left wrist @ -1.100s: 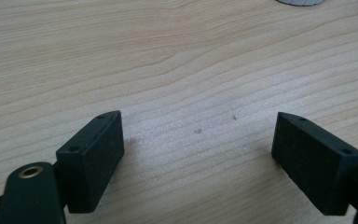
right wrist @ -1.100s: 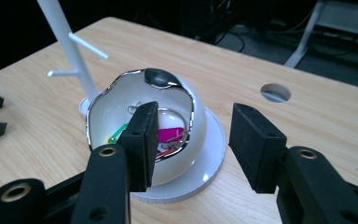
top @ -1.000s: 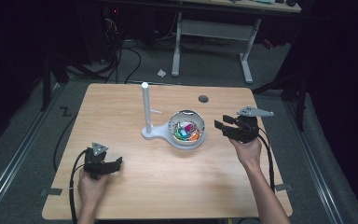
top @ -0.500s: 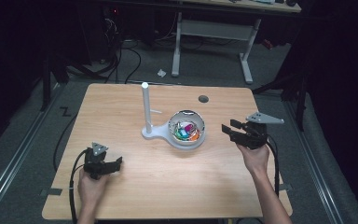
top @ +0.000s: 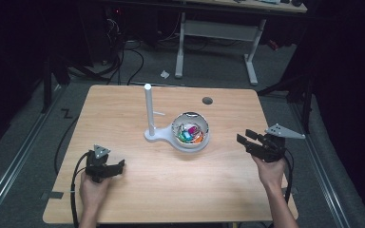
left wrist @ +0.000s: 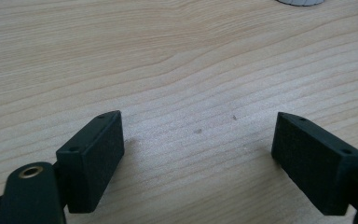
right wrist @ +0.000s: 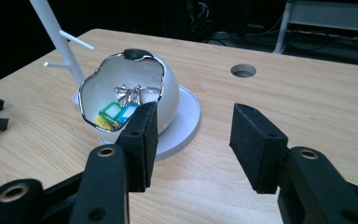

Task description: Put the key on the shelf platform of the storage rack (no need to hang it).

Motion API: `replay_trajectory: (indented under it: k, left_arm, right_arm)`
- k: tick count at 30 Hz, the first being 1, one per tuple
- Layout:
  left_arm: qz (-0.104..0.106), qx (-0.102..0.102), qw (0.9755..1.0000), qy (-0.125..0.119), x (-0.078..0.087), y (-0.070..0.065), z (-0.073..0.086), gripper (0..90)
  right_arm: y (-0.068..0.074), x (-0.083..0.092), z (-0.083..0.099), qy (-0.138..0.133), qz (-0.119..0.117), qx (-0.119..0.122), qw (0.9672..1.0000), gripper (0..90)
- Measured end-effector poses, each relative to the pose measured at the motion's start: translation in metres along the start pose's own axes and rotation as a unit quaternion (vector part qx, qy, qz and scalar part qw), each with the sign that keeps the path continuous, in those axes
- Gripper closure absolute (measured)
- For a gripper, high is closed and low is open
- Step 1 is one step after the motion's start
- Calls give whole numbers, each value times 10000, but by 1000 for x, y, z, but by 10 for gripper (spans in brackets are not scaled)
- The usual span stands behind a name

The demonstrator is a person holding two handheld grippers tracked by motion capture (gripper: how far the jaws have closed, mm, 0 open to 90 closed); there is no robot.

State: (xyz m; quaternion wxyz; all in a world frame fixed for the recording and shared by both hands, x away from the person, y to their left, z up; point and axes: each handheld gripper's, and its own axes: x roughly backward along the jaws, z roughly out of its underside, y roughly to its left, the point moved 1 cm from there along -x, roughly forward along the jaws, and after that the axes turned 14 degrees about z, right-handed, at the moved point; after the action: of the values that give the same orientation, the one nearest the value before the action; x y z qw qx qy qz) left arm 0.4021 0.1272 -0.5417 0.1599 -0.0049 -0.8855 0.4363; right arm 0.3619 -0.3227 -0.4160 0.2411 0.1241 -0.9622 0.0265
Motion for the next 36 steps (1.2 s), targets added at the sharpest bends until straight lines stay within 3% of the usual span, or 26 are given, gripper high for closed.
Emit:
replay_trajectory:
  k: [18, 31, 32, 36]
  left_arm:
    - [-7, 18, 10000, -12, 0, 0, 0, 173]
    - [27, -53, 10000, 14, 0, 1, 0, 173]
    - [56, -129, 9999, 33, 0, 1, -1, 173]
    - [24, -49, 10000, 11, 0, 0, 0, 173]
  right_arm:
    - [-2, 5, 29, 126, -113, -237, 9996, 519]
    - [5, -3, 48, 272, -233, -336, 9988, 521]
    - [6, -4, 51, 297, -235, -356, 9986, 521]
    - [8, -8, 58, 369, -273, -420, 9981, 521]
